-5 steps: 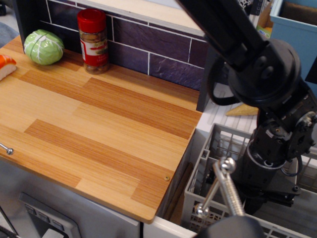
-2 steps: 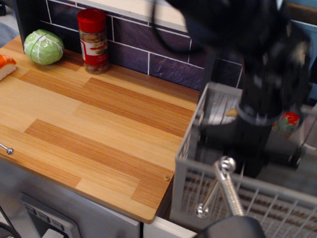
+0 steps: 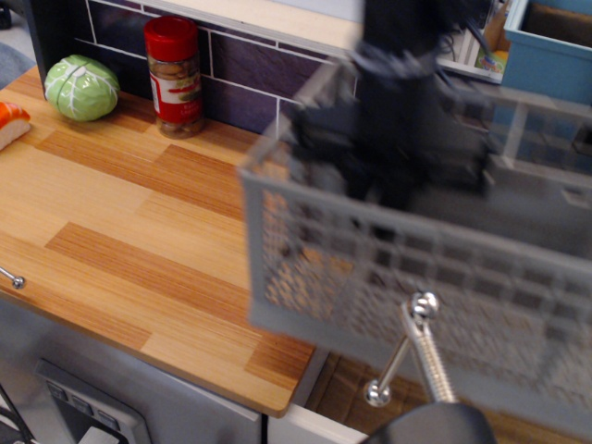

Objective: Move drying rack out of sink

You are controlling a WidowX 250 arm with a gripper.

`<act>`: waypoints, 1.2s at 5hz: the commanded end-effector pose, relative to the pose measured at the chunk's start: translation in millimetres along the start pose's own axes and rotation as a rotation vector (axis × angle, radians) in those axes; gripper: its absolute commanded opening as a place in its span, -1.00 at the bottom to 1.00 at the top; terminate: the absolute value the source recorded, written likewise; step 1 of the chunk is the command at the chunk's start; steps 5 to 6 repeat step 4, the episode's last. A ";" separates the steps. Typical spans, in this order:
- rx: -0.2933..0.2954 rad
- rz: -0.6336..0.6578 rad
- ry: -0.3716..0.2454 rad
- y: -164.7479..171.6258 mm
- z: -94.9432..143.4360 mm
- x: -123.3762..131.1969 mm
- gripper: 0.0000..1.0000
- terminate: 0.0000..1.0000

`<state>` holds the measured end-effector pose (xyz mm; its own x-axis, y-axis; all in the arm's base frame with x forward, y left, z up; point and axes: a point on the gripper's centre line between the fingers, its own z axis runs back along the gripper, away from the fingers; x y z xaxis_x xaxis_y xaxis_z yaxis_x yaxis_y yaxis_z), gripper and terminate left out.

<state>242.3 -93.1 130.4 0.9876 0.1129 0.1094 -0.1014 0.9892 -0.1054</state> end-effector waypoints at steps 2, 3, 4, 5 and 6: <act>0.092 0.024 -0.096 106.3 6.7 0.7 -1.00 -1.00; 0.095 -0.031 -0.084 137.9 14.8 -1.8 -1.00 -1.00; 0.083 -0.128 -0.032 164.1 19.0 3.9 -1.00 1.00; 0.083 -0.128 -0.032 164.1 19.0 3.9 -1.00 1.00; 0.083 -0.128 -0.032 164.1 19.0 3.9 -1.00 1.00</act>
